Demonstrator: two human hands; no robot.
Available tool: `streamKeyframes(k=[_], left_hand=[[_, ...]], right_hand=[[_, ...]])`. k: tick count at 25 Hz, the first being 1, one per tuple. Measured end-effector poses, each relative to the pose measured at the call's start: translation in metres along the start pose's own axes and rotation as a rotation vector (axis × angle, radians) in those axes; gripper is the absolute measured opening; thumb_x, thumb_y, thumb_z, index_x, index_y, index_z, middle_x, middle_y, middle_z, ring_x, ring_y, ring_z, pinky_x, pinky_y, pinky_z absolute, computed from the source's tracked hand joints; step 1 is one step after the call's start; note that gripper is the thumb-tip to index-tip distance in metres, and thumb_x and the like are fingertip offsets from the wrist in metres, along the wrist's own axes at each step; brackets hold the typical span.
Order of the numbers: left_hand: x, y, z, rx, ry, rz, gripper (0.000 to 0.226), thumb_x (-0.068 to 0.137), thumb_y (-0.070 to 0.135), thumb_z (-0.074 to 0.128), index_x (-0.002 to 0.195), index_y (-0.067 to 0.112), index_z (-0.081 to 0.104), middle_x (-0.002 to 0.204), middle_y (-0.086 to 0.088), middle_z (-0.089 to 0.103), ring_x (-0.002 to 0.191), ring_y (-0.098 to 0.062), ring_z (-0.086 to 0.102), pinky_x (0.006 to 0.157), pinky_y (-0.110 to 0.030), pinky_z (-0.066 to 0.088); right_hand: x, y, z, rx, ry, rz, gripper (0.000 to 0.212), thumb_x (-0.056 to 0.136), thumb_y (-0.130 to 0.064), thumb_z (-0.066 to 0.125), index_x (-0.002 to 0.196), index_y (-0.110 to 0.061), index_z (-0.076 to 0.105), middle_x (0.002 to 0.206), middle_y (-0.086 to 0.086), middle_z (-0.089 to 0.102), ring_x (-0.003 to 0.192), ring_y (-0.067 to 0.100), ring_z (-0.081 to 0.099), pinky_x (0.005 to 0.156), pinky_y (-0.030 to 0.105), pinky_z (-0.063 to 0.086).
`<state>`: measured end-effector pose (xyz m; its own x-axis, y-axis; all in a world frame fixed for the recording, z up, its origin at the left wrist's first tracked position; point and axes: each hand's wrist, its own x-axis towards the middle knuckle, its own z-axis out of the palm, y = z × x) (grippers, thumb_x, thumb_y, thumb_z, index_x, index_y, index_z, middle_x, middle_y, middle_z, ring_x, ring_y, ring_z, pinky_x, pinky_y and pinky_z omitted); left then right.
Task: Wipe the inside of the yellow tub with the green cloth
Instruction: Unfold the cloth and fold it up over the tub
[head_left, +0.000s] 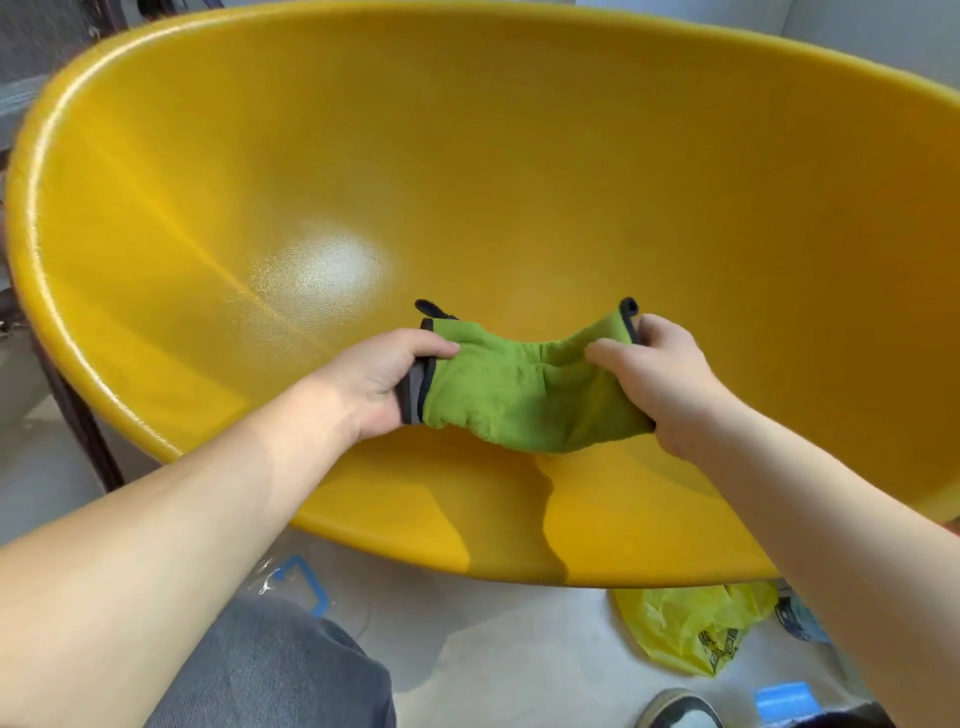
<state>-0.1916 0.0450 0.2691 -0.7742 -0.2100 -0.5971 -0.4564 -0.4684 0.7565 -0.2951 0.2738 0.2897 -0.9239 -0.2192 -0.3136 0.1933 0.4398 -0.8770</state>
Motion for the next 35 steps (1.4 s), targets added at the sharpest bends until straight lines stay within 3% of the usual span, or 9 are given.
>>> streamKeyframes(k=[4,8,11,18,23,27,29,31,35], left_hand=[[-0.005,0.005,0.041,0.081,0.061,0.068,0.024,0.100,0.018,0.059,0.121,0.009,0.068,0.108,-0.017,0.077,0.089,-0.030,0.074,0.081,-0.050,0.060],[-0.032,0.028,0.057,0.088,0.019,0.105,0.026,0.094,0.041,0.061,0.078,0.020,0.064,0.066,0.002,0.060,0.064,-0.023,0.060,0.062,-0.031,0.049],[-0.057,0.027,0.036,0.146,0.230,0.283,0.020,0.088,0.019,0.064,0.070,0.018,0.058,0.052,0.007,0.055,0.051,-0.017,0.055,0.053,-0.022,0.042],[-0.161,-0.035,-0.098,0.380,0.530,0.386,0.031,0.085,0.038,0.072,0.100,0.011,0.074,0.090,-0.008,0.073,0.078,-0.022,0.068,0.070,-0.034,0.053],[-0.208,-0.112,-0.168,0.297,0.579,0.188,0.021,0.088,0.017,0.076,0.070,0.012,0.067,0.062,-0.005,0.067,0.055,-0.016,0.063,0.052,-0.025,0.050],[-0.153,-0.191,-0.216,0.204,0.671,-0.029,0.001,0.085,0.001,0.071,0.085,0.001,0.073,0.076,-0.010,0.068,0.065,-0.017,0.064,0.053,-0.021,0.049],[-0.113,-0.225,-0.234,0.072,0.708,-0.134,0.025,0.075,0.004,0.073,0.099,0.001,0.069,0.097,-0.018,0.067,0.079,-0.024,0.067,0.063,-0.024,0.057],[-0.079,-0.250,-0.250,-0.105,0.720,-0.141,0.052,0.057,0.012,0.073,0.108,0.013,0.066,0.109,-0.020,0.071,0.093,-0.034,0.073,0.079,-0.048,0.063],[-0.053,-0.274,-0.262,-0.257,0.689,-0.179,0.053,0.067,0.003,0.060,0.115,0.025,0.061,0.107,-0.020,0.073,0.094,-0.038,0.074,0.077,-0.057,0.062]], right_hand=[[-0.032,-0.017,0.042,-0.180,-0.109,-0.242,0.040,0.083,-0.033,0.080,0.090,-0.002,0.056,0.079,0.009,0.064,0.066,0.021,0.060,0.058,0.038,0.055],[-0.054,-0.056,0.061,0.054,-0.370,-0.130,0.041,0.101,-0.044,0.054,0.097,-0.005,0.064,0.089,0.011,0.066,0.063,0.026,0.062,0.056,0.045,0.062],[-0.074,-0.073,0.075,0.136,-0.474,-0.133,0.035,0.104,-0.035,0.044,0.104,-0.008,0.067,0.103,0.006,0.065,0.065,0.028,0.060,0.068,0.054,0.064],[-0.146,-0.079,0.150,-0.335,-0.764,-0.339,0.023,0.098,-0.026,0.061,0.106,-0.009,0.073,0.104,0.012,0.071,0.070,0.023,0.069,0.066,0.044,0.063],[-0.200,-0.049,0.251,-0.738,-0.985,-0.301,0.021,0.092,-0.019,0.050,0.090,-0.006,0.066,0.088,0.017,0.076,0.073,0.031,0.077,0.067,0.048,0.066],[-0.195,-0.006,0.312,-0.997,-1.036,-0.206,0.037,0.083,-0.027,0.047,0.103,-0.008,0.072,0.087,0.012,0.077,0.070,0.027,0.073,0.062,0.033,0.064],[-0.183,0.023,0.322,-0.944,-0.976,-0.170,0.030,0.089,-0.025,0.051,0.103,-0.010,0.072,0.091,0.009,0.072,0.072,0.024,0.066,0.058,0.023,0.052],[-0.168,0.049,0.324,-0.938,-0.940,-0.156,0.026,0.094,-0.022,0.051,0.105,-0.010,0.071,0.097,0.009,0.069,0.085,0.026,0.065,0.068,0.025,0.050],[-0.138,0.077,0.316,-1.000,-0.933,-0.082,0.028,0.096,-0.025,0.051,0.113,-0.013,0.070,0.109,0.008,0.068,0.096,0.025,0.064,0.080,0.028,0.052]])
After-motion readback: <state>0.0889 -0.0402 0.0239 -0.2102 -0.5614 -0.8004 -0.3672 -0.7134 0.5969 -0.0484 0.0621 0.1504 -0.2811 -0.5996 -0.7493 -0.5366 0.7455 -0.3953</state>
